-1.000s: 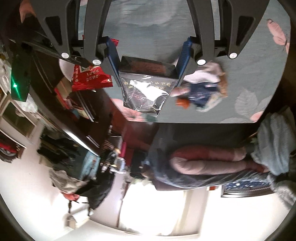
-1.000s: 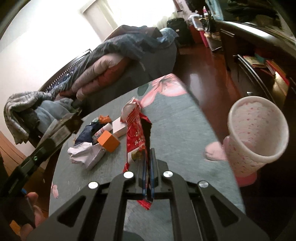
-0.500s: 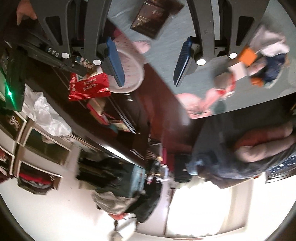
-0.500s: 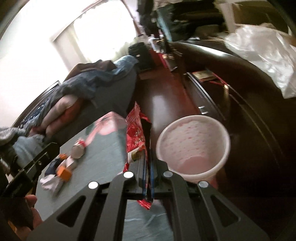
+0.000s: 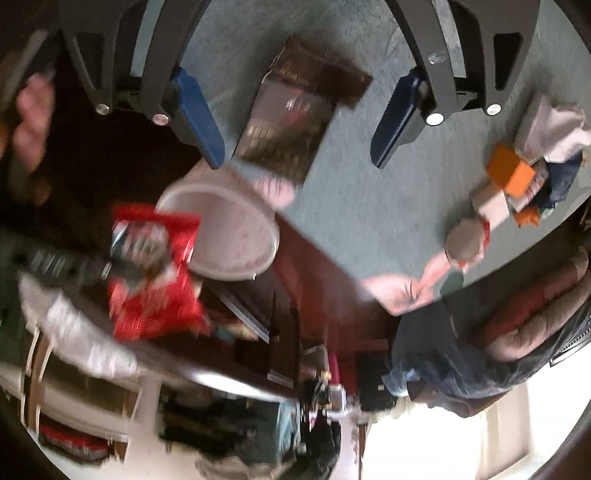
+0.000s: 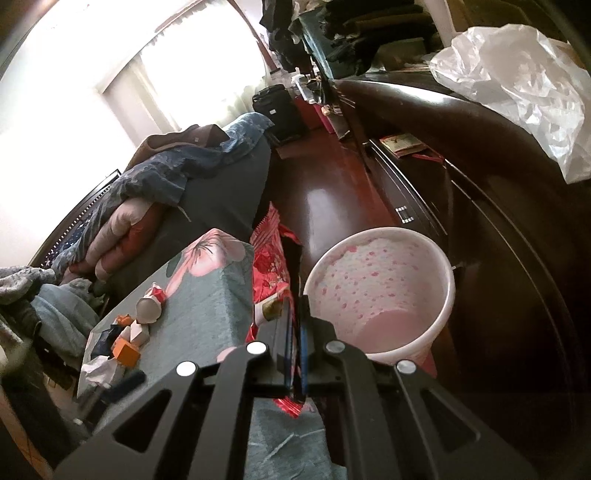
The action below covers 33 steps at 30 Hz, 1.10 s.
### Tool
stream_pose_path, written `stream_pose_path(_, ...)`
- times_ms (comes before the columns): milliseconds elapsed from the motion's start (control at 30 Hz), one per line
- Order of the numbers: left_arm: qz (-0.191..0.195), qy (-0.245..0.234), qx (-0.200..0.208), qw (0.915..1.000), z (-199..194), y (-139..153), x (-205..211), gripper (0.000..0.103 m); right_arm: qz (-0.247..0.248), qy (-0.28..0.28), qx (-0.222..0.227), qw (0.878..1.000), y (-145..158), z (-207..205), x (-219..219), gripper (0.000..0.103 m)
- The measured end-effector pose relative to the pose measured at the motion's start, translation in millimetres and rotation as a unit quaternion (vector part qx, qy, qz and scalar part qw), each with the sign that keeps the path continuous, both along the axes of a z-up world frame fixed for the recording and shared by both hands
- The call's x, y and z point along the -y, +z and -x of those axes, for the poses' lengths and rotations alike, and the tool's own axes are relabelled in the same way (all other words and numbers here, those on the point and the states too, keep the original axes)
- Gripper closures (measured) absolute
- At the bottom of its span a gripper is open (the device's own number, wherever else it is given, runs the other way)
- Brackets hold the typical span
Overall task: Collect trash
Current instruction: 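Carry both items over the wastebasket and open both tools to drop them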
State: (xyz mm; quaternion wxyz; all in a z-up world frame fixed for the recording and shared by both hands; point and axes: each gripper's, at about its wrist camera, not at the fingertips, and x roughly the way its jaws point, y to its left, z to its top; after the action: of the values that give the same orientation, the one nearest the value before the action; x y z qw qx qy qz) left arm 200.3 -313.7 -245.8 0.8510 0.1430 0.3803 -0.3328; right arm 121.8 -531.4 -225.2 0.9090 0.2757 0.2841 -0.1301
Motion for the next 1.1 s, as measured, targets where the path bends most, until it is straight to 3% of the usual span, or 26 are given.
stream_pose_path(67, -0.01, -0.001, -0.001, 0.9999, -2.2, -7.8, 1.9, 0.022, -0.001, 0.002, 0.003, 1.0, 2.0, 0.7, 0.8, 0.098)
stream_pose_path(100, -0.014, 0.0, -0.002, 0.9999, -2.8, -11.2, 2.7, 0.029, 0.0, 0.002, 0.004, 1.0, 2.6, 1.2, 0.4, 0.098)
stream_pose_path(133, -0.005, -0.007, -0.009, 0.9999, -3.9, -13.4, 2.2, 0.047, 0.0, 0.002, 0.005, 1.0, 3.4, 1.3, 0.1, 0.098)
stream_pose_path(233, 0.001, -0.008, -0.006, 0.9999, -5.2, -13.5, 0.2, 0.051, 0.0, 0.003, 0.005, 1.0, 4.5, 1.3, 0.1, 0.098)
stream_pose_path(300, 0.002, -0.002, 0.001, 1.0, -5.5, -10.5, -0.6, 0.052, -0.001, 0.003, 0.006, 1.0, 4.7, 1.7, 0.5, 0.098)
stream_pose_path(533, 0.059, 0.004, 0.031, 0.9978, -12.2, 34.7, 0.0, 0.052, 0.0, -0.006, 0.011, 1.0, 7.7, 4.0, 6.5, 0.098)
stream_pose_path(767, 0.093, -0.034, 0.039, 0.9943, -23.8, 60.3, 44.5, 0.052, 0.026, -0.041, 0.002, 0.999, 7.3, 4.2, 24.4, 0.098)
stream_pose_path(867, 0.094, -0.048, 0.035, 0.9938, -33.8, 57.2, 76.3, 0.051, 0.037, -0.058, -0.01, 0.998, 1.8, -0.9, 38.3, 0.098)
stream_pose_path(1100, 0.068, -0.065, -0.01, 0.9956, -61.1, 18.2, 146.1, 0.051, 0.057, -0.083, -0.055, 0.993, -29.1, -27.8, 71.8, 0.098)
